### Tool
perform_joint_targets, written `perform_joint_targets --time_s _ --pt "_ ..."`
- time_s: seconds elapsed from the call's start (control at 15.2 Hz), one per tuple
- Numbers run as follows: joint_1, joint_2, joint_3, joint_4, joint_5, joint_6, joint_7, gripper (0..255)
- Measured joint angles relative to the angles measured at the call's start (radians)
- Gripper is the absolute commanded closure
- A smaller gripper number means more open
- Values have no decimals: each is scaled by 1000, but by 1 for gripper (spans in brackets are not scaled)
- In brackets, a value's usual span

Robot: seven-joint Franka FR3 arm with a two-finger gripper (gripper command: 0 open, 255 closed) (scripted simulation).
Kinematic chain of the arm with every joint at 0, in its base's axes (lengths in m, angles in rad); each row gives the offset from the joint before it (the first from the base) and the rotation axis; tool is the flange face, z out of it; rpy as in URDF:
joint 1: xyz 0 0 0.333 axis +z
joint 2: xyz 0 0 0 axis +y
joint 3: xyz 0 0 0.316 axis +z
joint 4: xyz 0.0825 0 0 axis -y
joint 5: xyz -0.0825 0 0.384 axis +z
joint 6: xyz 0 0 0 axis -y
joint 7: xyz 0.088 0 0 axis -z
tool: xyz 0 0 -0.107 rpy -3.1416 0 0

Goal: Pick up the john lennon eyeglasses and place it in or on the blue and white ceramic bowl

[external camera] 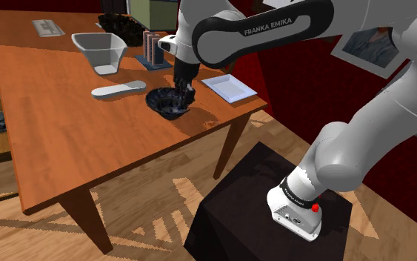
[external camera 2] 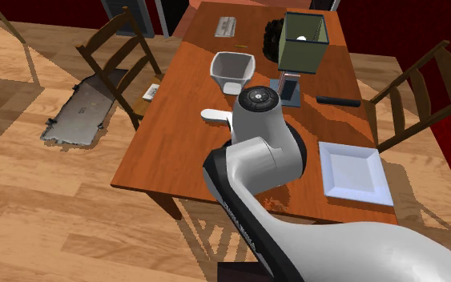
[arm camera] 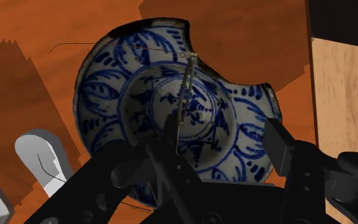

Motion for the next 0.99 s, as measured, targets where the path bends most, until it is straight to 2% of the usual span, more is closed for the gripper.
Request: perform_joint_targets --time_s 0.26,0.59,0.99 --pt "0 0 0 0 0 0 0 0" --pt "2 -46 -1 64 9 -109 -7 0" --pt "3 -49 -1 78 10 -127 -7 0"
